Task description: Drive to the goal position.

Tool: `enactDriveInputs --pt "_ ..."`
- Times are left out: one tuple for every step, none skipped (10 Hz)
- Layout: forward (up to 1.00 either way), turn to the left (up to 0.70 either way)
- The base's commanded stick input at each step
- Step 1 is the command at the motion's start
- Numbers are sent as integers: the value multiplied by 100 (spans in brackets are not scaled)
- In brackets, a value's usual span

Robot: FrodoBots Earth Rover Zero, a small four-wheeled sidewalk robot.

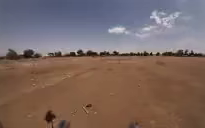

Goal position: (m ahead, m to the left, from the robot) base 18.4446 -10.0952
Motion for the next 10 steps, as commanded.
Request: enactDriveInputs --pt "70 0" --pt "70 0" --pt "70 0" --pt "70 0" --pt "70 0" --pt "70 0" --pt "70 0" --pt "70 0" --pt "70 0" --pt "70 0"
